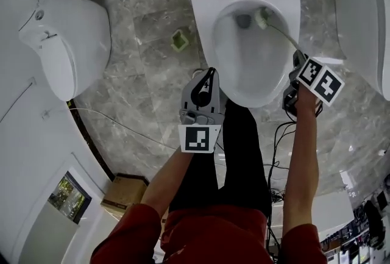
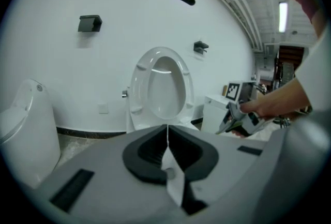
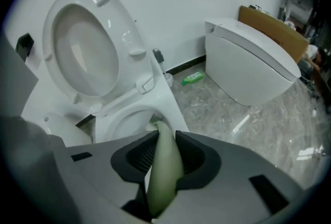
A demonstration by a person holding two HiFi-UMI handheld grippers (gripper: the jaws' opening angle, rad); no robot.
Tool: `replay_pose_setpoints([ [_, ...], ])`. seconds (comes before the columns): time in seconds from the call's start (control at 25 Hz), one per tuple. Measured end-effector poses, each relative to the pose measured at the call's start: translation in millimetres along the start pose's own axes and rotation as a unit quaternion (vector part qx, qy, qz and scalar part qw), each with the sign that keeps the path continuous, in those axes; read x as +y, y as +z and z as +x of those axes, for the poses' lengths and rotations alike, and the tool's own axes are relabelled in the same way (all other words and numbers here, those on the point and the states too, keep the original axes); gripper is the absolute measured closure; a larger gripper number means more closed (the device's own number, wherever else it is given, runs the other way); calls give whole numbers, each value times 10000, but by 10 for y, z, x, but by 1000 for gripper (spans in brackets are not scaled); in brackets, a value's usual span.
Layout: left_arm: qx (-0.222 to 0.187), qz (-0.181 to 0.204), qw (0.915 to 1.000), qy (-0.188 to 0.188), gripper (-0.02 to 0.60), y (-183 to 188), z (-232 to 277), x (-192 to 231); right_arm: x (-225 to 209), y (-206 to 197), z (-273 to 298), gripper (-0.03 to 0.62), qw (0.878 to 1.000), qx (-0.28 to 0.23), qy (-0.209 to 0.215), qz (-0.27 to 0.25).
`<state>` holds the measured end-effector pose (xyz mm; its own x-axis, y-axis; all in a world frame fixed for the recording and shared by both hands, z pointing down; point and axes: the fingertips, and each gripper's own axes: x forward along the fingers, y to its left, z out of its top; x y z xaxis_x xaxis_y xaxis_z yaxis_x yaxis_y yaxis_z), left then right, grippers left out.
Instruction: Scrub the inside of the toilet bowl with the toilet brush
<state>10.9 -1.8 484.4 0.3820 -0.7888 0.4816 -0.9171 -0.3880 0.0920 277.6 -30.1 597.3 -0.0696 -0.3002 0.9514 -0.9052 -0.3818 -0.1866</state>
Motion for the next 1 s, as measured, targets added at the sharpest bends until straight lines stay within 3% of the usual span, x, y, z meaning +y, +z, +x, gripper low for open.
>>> replay_pose_setpoints([
  [0.12, -12, -62, 10000, 44, 584, 39, -31, -59, -4, -23, 191, 494, 9991, 173, 88, 376],
  [0.2, -32, 36, 10000, 27, 584, 62, -42, -98, 164, -126, 520, 494, 9990, 428, 65, 119],
  [0.28, -58, 74, 9999, 52, 584, 73, -64, -121, 385, -198, 808, 494, 9954, 580, -105, -758],
  [0.4, -45, 75, 9998, 172, 584, 71, -140, -106, 707, -176, 1009, 494, 9670, 325, -181, -2520],
  [0.48, -68, -5, 9995, 309, 584, 112, -199, -58, 824, -132, 885, 494, 9549, 42, -12, -2969],
  [0.72, -785, -78, 9948, 642, 584, 649, -432, 67, 680, -143, -185, 496, 9580, -713, 77, -2776],
  [1.0, -1175, 35, 9906, 705, 584, 1569, -1090, 79, 764, -614, -1862, 494, 9611, -1351, 544, -2347],
])
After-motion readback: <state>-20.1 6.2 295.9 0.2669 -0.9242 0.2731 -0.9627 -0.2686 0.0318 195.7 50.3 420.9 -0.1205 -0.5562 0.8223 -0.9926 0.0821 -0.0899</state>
